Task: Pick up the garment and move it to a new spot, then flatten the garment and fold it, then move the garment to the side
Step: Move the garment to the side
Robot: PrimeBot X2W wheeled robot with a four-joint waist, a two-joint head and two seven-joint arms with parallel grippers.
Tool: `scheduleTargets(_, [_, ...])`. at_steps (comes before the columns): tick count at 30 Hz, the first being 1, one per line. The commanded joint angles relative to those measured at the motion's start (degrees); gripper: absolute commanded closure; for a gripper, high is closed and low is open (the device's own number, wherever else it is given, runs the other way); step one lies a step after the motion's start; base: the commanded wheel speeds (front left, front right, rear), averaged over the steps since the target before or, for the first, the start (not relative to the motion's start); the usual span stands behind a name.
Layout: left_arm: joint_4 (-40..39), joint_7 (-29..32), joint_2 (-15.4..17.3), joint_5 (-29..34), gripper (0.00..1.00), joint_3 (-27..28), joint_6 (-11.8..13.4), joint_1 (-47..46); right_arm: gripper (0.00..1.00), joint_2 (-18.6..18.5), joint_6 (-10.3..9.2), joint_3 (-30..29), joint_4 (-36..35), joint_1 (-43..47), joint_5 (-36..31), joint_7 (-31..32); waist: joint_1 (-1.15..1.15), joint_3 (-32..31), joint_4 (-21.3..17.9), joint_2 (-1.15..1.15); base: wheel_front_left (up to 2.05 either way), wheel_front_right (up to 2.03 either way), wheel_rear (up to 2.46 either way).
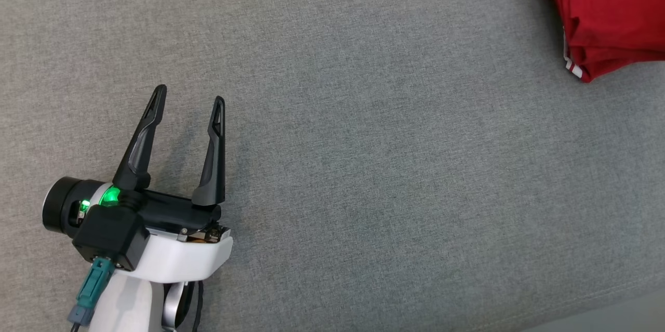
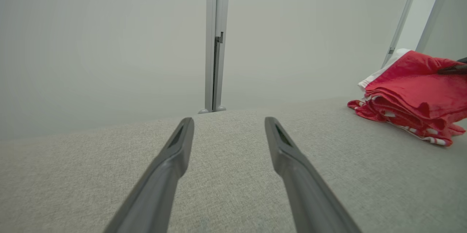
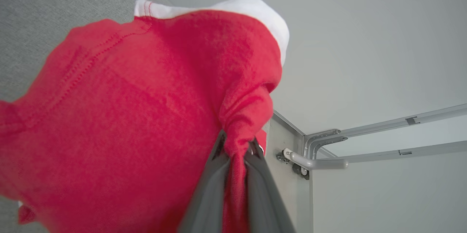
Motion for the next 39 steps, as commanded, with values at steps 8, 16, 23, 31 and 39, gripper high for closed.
scheduleTargets(8, [-2.1, 0.0, 0.6, 0.4, 0.0, -0.2, 0.5, 0.7, 1.0, -0.7, -0.03, 4.2, 2.8, -4.4, -0.5, -1.3, 0.0, 0.7, -0.4, 0.0, 0.0, 0.0, 0.0])
scheduleTargets(16, [-2.0, 0.0, 0.8, 0.1, 0.0, 0.3, 1.1, 0.9, 1.0, 0.5, -0.03, 5.7, 6.8, -5.8, 0.6, -1.2, 0.0, 1.4, -0.3, 0.0, 0.0, 0.0, 0.0])
scheduleTargets(23, [-1.5, 0.0, 0.8, -0.7, 0.0, 1.3, 1.4, 1.4, 0.0, 1.8, -0.03, 5.6, 9.7, -6.0, 1.8, -3.2, 0.0, 0.0, 0.2, 0.0, 0.0, 0.0, 0.0])
scheduleTargets(31, [0.5, 0.0, 0.4, -3.1, 0.0, 3.5, 2.4, 4.1, 0.0, 4.9, -0.03, 1.8, 8.9, -3.4, 5.6, -10.0, 0.0, -7.6, 2.6, 0.0, 0.0, 0.0, 0.0])
scheduleTargets(39, [2.5, 0.0, 0.1, -6.0, 0.0, 6.8, 3.1, 9.0, 0.0, 8.0, -0.03, -10.6, 1.6, 5.4, 5.3, -11.2, 0.0, -16.6, 4.6, 0.0, 0.0, 0.0, 0.0])
